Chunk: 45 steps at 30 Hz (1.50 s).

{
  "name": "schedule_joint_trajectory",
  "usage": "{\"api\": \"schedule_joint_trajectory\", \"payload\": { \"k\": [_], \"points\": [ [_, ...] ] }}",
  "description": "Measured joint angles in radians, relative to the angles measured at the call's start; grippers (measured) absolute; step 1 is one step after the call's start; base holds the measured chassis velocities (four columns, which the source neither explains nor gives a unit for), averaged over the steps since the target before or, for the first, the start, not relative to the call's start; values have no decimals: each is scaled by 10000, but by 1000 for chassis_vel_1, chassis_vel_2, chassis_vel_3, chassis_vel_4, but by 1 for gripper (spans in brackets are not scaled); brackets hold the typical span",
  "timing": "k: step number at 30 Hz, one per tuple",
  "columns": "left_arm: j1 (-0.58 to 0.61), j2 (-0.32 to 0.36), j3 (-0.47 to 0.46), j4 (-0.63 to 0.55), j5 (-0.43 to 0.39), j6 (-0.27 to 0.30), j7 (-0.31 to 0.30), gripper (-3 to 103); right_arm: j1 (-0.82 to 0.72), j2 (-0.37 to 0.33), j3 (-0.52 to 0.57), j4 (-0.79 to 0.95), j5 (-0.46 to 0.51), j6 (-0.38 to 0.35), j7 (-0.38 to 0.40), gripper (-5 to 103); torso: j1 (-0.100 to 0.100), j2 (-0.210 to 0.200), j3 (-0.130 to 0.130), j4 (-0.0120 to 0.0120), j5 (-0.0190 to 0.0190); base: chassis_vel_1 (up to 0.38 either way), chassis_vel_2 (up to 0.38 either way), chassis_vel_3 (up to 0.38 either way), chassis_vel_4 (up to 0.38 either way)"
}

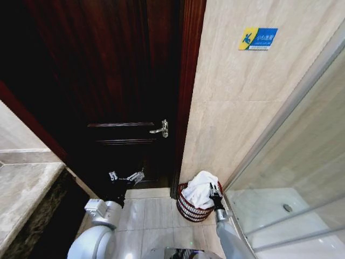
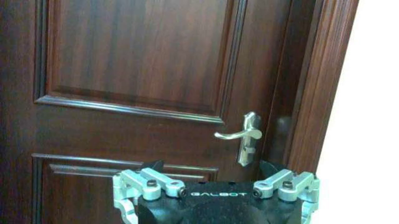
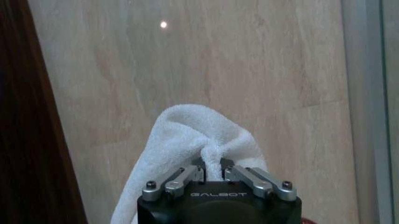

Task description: Discard the used towel into the hamper.

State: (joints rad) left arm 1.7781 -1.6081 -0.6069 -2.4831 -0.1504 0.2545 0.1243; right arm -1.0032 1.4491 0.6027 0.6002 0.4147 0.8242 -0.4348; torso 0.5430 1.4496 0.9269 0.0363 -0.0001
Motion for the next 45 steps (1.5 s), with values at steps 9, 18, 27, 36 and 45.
{"api": "schedule_joint_trajectory", "payload": {
  "k": [9,18,27,36,45],
  "points": [
    [0,0,0,0,0,0,0,100,-140,4,39,-268,-600,-292,86,13,-2,0,1,0,-2,-80,62,84,-82],
    [-2,0,0,0,0,0,0,100,-505,51,122,-389,-1283,-1003,491,13,21,-7,6,5,3,-180,164,178,-170],
    [2,0,0,0,0,0,0,100,-849,-18,253,-585,-2303,-2060,876,13,-10,2,-3,2,0,-18,3,-22,-3],
    [0,0,0,0,0,0,0,100,95,-47,255,-1697,-2487,-2937,1228,13,5,0,1,2,1,0,0,0,0],
    [-1,1,0,0,0,0,0,100,1201,-61,294,-2840,-3463,-4421,1647,13,3,0,1,1,0,0,0,0,0]
  ]
}}
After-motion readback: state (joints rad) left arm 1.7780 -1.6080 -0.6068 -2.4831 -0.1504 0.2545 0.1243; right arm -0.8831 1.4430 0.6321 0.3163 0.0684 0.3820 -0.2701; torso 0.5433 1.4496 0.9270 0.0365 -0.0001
